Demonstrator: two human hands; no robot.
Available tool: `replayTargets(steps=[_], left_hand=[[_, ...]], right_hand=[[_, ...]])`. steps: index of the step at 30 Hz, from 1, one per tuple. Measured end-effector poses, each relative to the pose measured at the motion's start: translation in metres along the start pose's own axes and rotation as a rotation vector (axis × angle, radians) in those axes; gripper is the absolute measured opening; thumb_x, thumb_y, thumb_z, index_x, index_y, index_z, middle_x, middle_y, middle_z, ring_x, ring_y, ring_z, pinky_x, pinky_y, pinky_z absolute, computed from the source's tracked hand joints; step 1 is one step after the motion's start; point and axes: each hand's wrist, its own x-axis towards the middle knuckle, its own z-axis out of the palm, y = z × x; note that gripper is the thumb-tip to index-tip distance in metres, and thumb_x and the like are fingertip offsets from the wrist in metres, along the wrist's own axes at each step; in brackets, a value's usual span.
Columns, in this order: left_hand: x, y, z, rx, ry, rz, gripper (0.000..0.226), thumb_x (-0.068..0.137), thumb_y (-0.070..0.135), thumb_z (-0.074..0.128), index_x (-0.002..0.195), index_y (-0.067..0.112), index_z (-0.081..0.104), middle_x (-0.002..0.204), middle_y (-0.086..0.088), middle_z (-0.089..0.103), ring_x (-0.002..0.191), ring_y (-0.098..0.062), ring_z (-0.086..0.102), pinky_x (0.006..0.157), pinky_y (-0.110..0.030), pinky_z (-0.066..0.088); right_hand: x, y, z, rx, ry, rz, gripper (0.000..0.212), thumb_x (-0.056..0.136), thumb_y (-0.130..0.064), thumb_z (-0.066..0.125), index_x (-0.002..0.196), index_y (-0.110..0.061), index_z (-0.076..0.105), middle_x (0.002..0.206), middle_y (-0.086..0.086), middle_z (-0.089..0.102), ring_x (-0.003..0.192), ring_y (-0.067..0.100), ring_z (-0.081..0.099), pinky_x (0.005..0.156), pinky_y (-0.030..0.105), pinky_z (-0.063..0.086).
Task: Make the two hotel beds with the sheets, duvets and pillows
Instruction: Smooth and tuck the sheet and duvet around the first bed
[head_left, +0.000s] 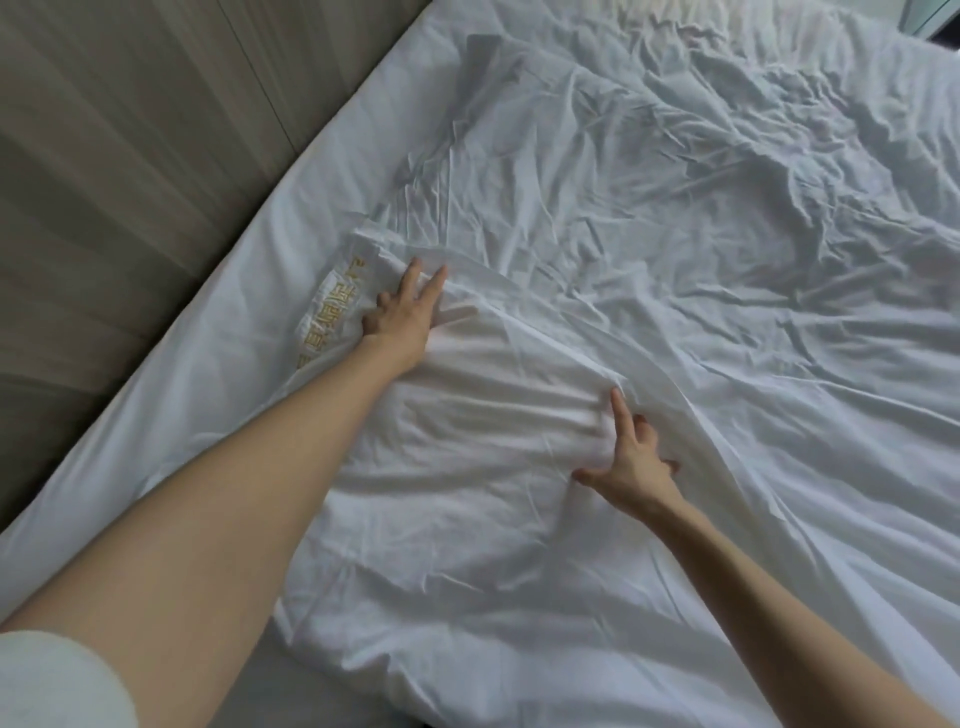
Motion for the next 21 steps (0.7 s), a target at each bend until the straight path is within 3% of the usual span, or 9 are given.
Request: replayTargets(steps=[4,8,11,15,17,19,21], left_hand=[[0.003,0.005,-0.006,0.075,0.028,0.020,0.047,0.096,0.005,0.046,0.140,0.018,0.033,0.136,-0.014,0.032,0.113,-0.038,0.052,0.086,-0.047,0.044],[-0.005,0.011,-0.020,0.099,0.245,0.009,0.034,0.093,-0.005,0.045,0.123,0.009,0.043,0.126,-0.014,0.039,0.108,-0.036,0.052,0.078,-0.042,0.044],[-0.005,0.013,-0.028,0.043,0.328,-0.002,0.033,0.091,-0.007,0.047,0.121,0.008,0.046,0.126,-0.013,0.039,0.110,-0.034,0.049,0.079,-0.042,0.046],[-0.005,0.018,-0.022,-0.098,0.316,-0.134,0.045,0.089,-0.008,0.046,0.131,0.006,0.039,0.137,-0.016,0.032,0.119,-0.036,0.042,0.093,-0.042,0.041],[-0.013,0.025,-0.012,-0.166,0.358,-0.135,0.059,0.088,-0.008,0.041,0.143,0.009,0.028,0.152,-0.013,0.020,0.138,-0.036,0.025,0.111,-0.042,0.026],[-0.032,0.041,0.011,-0.143,0.431,0.003,0.071,0.089,-0.005,0.037,0.152,0.015,0.015,0.161,-0.004,0.007,0.148,-0.028,0.004,0.118,-0.045,0.006],[-0.066,0.067,0.047,-0.141,0.474,0.218,0.064,0.092,0.004,0.039,0.153,0.015,0.021,0.161,-0.003,0.014,0.149,-0.025,0.010,0.119,-0.049,0.007]], right_hand=[[0.000,-0.002,-0.003,-0.005,-0.025,-0.001,0.111,0.084,-0.038,0.071,0.149,-0.040,-0.019,0.154,0.020,0.005,0.144,0.043,0.011,0.115,0.061,0.007],[-0.004,-0.006,-0.013,0.025,-0.016,-0.016,0.096,0.089,-0.034,0.065,0.152,-0.041,-0.007,0.153,0.020,0.005,0.144,0.044,0.007,0.117,0.057,0.008],[-0.007,-0.008,-0.013,0.090,0.050,-0.045,0.084,0.092,-0.030,0.060,0.150,-0.047,0.002,0.154,0.016,0.004,0.143,0.047,0.001,0.113,0.056,0.023],[-0.007,0.002,-0.002,0.061,0.074,-0.125,0.083,0.091,-0.026,0.058,0.150,-0.047,0.003,0.161,0.007,-0.007,0.146,0.037,-0.011,0.111,0.062,0.024],[-0.007,0.010,0.005,0.060,0.077,-0.149,0.085,0.091,-0.025,0.058,0.151,-0.046,0.003,0.162,0.003,-0.012,0.148,0.032,-0.013,0.111,0.063,0.024],[-0.007,0.015,0.008,0.075,0.103,-0.159,0.085,0.090,-0.024,0.061,0.152,-0.044,0.005,0.162,0.001,-0.011,0.149,0.030,-0.009,0.111,0.059,0.029],[-0.007,0.018,0.008,0.066,0.151,-0.153,0.085,0.089,-0.027,0.063,0.153,-0.039,0.008,0.163,-0.001,-0.006,0.150,0.025,-0.002,0.110,0.049,0.033]])
